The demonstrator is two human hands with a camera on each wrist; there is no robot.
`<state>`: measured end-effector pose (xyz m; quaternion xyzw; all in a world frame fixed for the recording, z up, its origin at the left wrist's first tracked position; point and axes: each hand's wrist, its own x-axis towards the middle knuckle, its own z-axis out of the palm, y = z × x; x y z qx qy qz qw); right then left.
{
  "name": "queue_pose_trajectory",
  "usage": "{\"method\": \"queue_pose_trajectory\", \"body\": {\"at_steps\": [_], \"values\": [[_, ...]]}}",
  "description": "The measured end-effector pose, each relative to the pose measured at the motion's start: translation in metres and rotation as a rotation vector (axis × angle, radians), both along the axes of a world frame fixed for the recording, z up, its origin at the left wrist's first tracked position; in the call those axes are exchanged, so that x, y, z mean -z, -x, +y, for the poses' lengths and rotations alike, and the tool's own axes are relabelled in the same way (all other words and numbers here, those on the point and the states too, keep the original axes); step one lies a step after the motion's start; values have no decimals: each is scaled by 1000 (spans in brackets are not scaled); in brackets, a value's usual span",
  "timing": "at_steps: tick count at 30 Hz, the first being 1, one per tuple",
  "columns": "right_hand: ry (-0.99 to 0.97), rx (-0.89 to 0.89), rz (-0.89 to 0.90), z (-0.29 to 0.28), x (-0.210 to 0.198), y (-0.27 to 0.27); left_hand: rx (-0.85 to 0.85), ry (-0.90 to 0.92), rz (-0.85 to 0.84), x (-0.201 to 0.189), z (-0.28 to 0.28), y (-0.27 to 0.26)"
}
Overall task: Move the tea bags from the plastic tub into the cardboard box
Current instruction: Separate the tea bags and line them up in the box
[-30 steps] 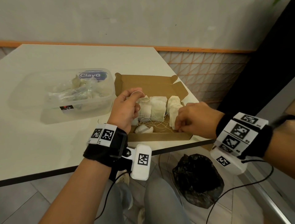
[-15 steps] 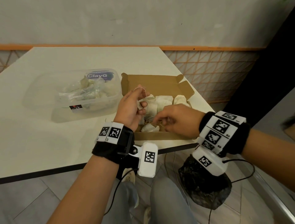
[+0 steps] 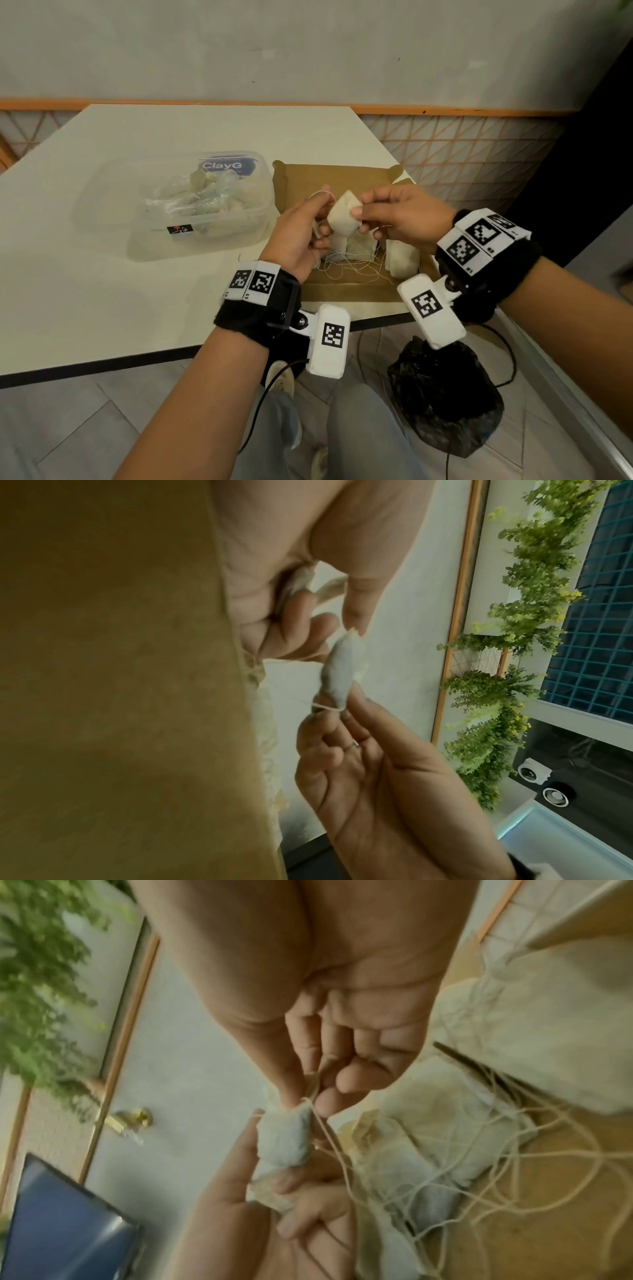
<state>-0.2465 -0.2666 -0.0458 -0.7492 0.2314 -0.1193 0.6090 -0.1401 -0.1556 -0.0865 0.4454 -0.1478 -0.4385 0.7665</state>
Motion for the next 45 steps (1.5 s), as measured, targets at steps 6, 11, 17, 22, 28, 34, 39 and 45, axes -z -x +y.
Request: {"method": "queue_pose_trajectory", "body": {"at_steps": [6,11,17,22,28,34,39,45], "values": [[-186,49,-154,15,5,-5,74,159,293,-4,4,-5],[63,125,-219,19,9,-3,99,222,410,-15,13,0],[455,234,-175,16,7,2,8,104,298,-16,0,8],[588,219,-41,18,7,2,-43,92,208,-14,-7,16],[538,249,-96,17,9,-3,-25,121,164,-14,-4,26],[465,141,-136,14,-1,4,-115,-120,-303,-13,5,13],[318,148,-288,11,0,11,-182,-136,-208,-16,14,3],[151,-5,-327,14,-4,8,-184,-133,-180,-19,10,11]]}}
